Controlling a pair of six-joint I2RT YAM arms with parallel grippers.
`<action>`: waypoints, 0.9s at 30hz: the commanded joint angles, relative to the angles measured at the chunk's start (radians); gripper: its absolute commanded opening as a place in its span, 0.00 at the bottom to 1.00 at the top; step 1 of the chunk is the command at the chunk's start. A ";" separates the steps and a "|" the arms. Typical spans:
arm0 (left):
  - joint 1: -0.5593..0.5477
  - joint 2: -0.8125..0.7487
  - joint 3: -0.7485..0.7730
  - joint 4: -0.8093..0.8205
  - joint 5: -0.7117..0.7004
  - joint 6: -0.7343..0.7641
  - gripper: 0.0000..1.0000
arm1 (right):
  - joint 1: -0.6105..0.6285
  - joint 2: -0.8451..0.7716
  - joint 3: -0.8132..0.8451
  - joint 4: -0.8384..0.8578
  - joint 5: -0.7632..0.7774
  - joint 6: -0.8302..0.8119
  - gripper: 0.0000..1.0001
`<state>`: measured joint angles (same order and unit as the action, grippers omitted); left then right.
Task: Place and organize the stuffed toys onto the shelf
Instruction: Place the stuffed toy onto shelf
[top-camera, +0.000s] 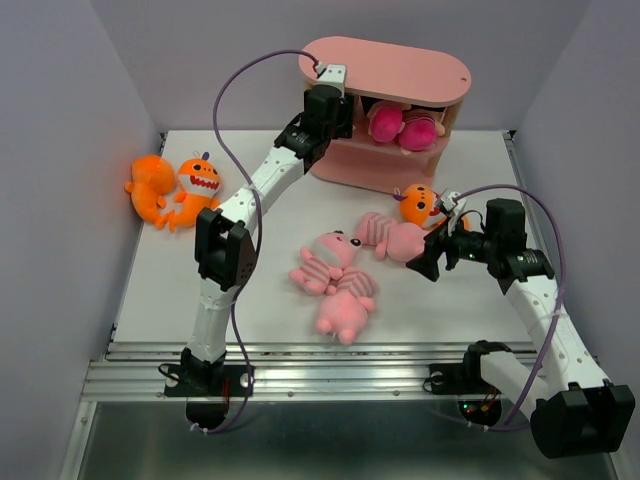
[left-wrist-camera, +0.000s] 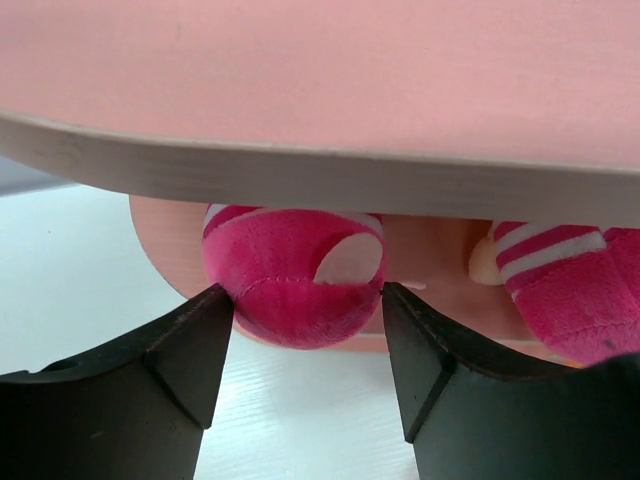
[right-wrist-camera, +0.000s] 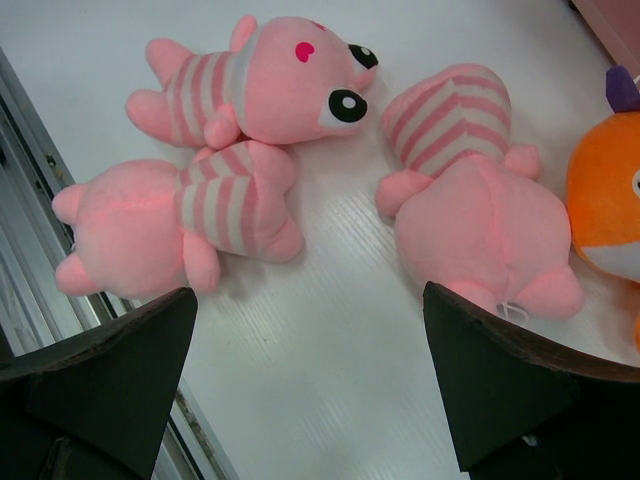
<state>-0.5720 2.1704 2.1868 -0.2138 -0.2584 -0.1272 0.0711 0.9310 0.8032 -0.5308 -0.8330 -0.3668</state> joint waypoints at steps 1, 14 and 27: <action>0.001 -0.029 0.033 0.027 -0.001 0.031 0.72 | -0.007 0.003 -0.006 0.041 0.011 -0.009 1.00; 0.001 -0.067 0.007 0.028 -0.024 0.043 0.67 | -0.007 0.006 -0.007 0.041 0.017 -0.011 1.00; -0.012 -0.076 -0.031 0.083 -0.111 0.225 0.17 | -0.007 0.003 -0.007 0.041 0.021 -0.012 1.00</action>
<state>-0.5735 2.1700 2.1777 -0.2035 -0.3088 -0.0250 0.0711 0.9394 0.8032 -0.5308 -0.8150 -0.3698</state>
